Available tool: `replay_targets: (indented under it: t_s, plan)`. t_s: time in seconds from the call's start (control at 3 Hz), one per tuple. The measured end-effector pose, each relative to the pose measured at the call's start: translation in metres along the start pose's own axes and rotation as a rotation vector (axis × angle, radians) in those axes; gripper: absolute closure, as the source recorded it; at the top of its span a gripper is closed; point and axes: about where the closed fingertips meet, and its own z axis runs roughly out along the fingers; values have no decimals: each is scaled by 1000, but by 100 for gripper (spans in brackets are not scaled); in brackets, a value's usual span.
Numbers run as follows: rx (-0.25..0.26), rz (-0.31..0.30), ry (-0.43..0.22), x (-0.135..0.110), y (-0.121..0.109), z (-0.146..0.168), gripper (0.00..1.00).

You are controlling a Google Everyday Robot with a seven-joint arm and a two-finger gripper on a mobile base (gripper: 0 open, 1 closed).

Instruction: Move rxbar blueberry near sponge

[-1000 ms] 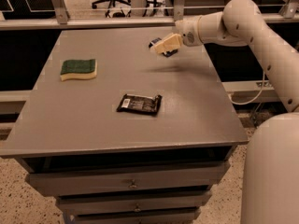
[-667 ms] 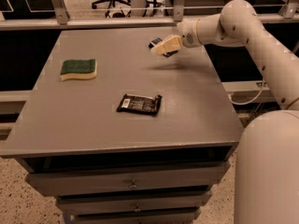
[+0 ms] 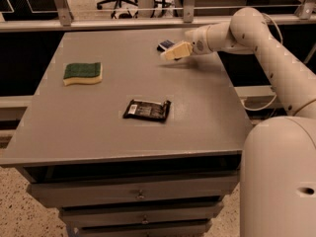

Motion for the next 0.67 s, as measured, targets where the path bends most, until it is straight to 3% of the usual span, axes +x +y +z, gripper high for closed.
replay_targets:
  t_s: [0.33,0.67]
  plan:
    - [3,5,0,4,-3,1,34]
    - [17,-2,16,4,-5,-4,65]
